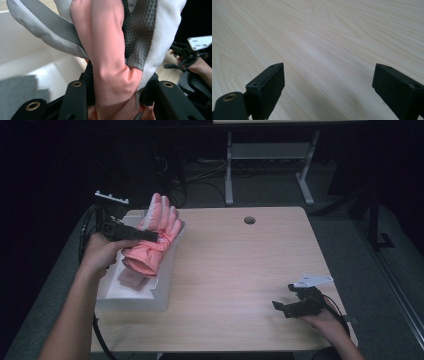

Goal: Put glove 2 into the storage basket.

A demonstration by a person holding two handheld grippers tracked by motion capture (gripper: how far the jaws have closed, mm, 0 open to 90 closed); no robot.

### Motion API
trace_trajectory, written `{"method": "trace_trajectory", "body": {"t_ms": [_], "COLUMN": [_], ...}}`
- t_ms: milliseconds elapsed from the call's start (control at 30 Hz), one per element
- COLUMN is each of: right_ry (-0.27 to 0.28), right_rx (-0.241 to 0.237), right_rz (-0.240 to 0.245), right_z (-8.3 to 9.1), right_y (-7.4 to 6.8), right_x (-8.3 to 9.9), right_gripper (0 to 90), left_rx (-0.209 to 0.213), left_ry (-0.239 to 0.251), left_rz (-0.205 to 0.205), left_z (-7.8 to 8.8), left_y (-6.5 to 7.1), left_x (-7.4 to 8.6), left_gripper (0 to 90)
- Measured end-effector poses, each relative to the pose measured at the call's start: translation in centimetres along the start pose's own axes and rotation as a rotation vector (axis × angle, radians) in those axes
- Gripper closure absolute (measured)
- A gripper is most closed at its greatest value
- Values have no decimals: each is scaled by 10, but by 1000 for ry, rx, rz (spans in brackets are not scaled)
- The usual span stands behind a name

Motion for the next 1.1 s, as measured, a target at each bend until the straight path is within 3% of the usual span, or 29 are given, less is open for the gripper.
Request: {"method": "trace_trajectory", "body": {"t_ms": [333,433,600,800,1100], "right_ry": [0,-1,-3,-2,-1], "right_rx": [-2,-2,-3,-1,-7], "right_rz": [-4,-4,-7,0,-2], "right_z": [-1,-1,-1,0,0], "right_y": [-1,-1,-1,0,-1], "right_x": [0,0,0,0,0], "right_gripper": [106,106,106,107,107], "left_rx": [-115,-123,-147,-144,-127], "left_ry": [21,13,-22,-51,-109], "left_rz": [100,119,139,178,214], "left_z": [11,7,-7,-29,-61], "left_y": [-51,-62,-77,-90,-98], "left_x": [19,27,41,58,81], "left_gripper": [593,593,591,591,585]}}
Point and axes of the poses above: each handheld gripper's, and its own axes: z roughly backward along the jaws, x roughly out of its underside, y roughly to its right, the point moved 8 cm from there along -z, roughly forward along the jaws, and after that the axes turned 9 degrees about y, right-handed, at the moved point
